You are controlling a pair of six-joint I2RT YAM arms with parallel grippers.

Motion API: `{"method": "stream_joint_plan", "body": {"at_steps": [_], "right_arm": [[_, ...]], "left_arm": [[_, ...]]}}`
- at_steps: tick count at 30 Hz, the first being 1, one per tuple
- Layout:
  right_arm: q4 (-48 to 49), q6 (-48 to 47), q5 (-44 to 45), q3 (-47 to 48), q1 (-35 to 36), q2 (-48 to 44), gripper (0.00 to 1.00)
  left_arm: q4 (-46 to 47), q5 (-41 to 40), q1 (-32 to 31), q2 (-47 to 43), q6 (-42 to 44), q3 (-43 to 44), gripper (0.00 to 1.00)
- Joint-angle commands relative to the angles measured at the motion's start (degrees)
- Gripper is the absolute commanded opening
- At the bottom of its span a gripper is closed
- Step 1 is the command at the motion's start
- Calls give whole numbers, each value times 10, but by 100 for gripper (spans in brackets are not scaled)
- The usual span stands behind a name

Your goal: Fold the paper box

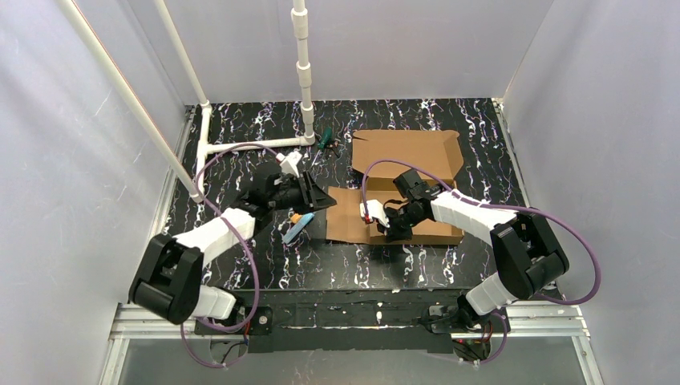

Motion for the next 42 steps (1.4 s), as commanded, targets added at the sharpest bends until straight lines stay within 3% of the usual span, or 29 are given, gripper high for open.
{"method": "stream_joint_plan", "body": {"at_steps": [1,9,17,29,35,40,42], "right_arm": [[9,-8,19,-2,6,26,1],[9,-8,20,-2,6,28,1],[5,-9,20,1,6,34,1],[3,-11,18,1,6,40,1],[2,-11,19,1,6,39,1],[1,-11,18,2,6,39,1],[0,-7,16,4,6,39,1]], "left_arm": [[10,28,35,-63,15,-40,39],[-39,-16,53,-70,25,-120,29],[-44,-13,43,-24,11,-120,40],[-18,-14,4,89,8,-53,40],[4,-4,-10,112,-4,-23,26],[10,4,-20,100,-6,-8,2],[10,4,-28,95,-6,-2,0]]}}
